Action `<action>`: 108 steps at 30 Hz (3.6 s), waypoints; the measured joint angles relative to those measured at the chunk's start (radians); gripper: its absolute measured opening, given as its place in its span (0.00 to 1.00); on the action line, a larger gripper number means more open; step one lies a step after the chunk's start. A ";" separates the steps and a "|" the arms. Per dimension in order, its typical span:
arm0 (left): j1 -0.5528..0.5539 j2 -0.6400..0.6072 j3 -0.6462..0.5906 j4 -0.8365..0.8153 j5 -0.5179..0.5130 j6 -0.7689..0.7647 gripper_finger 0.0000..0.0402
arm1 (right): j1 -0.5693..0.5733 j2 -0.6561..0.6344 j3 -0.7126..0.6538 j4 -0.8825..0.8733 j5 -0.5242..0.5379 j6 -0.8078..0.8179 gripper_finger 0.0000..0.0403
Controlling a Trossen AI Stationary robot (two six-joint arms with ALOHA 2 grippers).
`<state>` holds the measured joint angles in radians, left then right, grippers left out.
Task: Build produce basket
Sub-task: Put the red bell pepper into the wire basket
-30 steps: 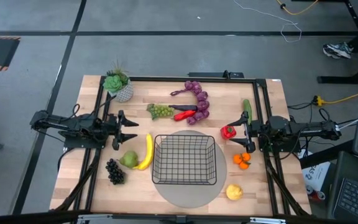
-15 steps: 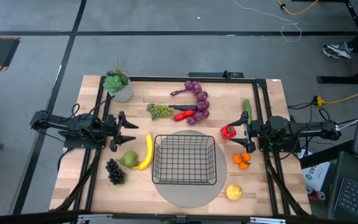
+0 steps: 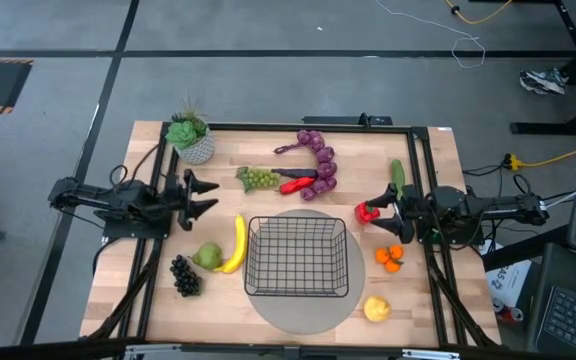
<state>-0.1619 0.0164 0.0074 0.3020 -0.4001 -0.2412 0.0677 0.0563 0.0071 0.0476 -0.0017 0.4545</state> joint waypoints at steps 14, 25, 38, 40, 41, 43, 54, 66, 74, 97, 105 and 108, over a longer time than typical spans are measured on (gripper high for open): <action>0.000 0.013 0.000 0.083 -0.191 0.023 0.62 | 0.002 0.000 0.000 0.324 0.053 -0.102 0.80; 0.000 0.276 0.000 0.315 -0.187 -0.139 0.62 | 0.002 0.000 0.000 0.364 0.218 -0.140 0.80; -0.031 0.800 0.131 0.574 -0.186 -0.113 0.62 | 0.002 0.000 0.000 0.239 0.368 -0.064 0.80; -0.029 0.850 0.177 0.574 -0.186 -0.046 0.62 | 0.002 0.000 0.000 0.216 0.426 -0.081 0.80; -0.027 0.873 0.200 0.576 -0.186 -0.017 0.62 | 0.002 0.000 0.000 0.182 0.446 -0.070 0.80; -0.022 0.907 0.236 0.576 -0.194 0.026 0.62 | 0.002 0.001 0.000 0.077 0.469 -0.002 0.80; 0.006 0.953 0.287 0.568 -0.274 0.040 0.62 | 0.005 0.134 0.116 -0.204 0.549 0.195 0.80; -0.015 0.953 0.287 0.549 -0.263 -0.019 0.62 | 0.005 0.339 0.257 -0.590 0.384 0.566 0.80; -0.032 0.953 0.287 0.549 -0.263 -0.020 0.62 | 0.005 0.507 0.259 -0.563 0.340 0.615 0.80; -0.037 0.953 0.287 0.543 -0.264 -0.011 0.62 | 0.034 0.769 0.590 -0.796 0.211 0.277 0.80; -0.037 0.953 0.287 0.544 -0.264 -0.010 0.62 | 0.034 0.846 0.584 -0.794 0.184 0.298 0.80; -0.037 0.953 0.287 0.544 -0.264 -0.010 0.62 | 0.034 0.876 0.584 -0.794 0.231 0.301 0.80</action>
<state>-0.1986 0.9699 0.2947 0.8459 -0.6641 -0.2512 0.1013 0.9326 0.5915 -0.7461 0.2291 0.7552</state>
